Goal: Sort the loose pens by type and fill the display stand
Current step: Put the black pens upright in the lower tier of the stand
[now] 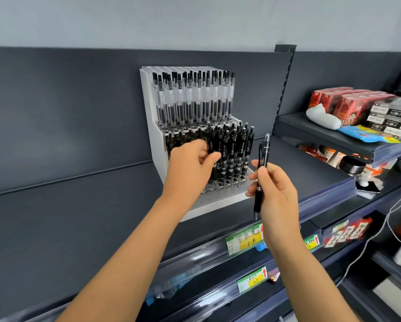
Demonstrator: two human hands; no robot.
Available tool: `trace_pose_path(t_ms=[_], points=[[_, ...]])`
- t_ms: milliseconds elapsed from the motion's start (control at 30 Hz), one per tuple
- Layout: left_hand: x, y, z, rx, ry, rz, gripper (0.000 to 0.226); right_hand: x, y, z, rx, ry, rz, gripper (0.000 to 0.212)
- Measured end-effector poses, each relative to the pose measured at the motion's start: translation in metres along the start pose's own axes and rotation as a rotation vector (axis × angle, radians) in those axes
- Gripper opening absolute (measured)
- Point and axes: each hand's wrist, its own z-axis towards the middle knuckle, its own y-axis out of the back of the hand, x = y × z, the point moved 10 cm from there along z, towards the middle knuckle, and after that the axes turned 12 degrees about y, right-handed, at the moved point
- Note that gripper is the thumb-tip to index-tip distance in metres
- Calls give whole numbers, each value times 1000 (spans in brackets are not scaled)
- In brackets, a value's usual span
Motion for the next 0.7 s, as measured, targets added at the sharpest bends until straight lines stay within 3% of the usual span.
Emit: trace_pose_path(t_ms=[200,467,700], points=[[11,-17,-2,13,32,93,25,2,-3,-1,22,-2,1,7],[0,-33,4,111,27,353,37,1,-15,1,79,-17,-27,13],[3,-27,1,159,-4,440,45,6,-14,10,86,19,-84,15]])
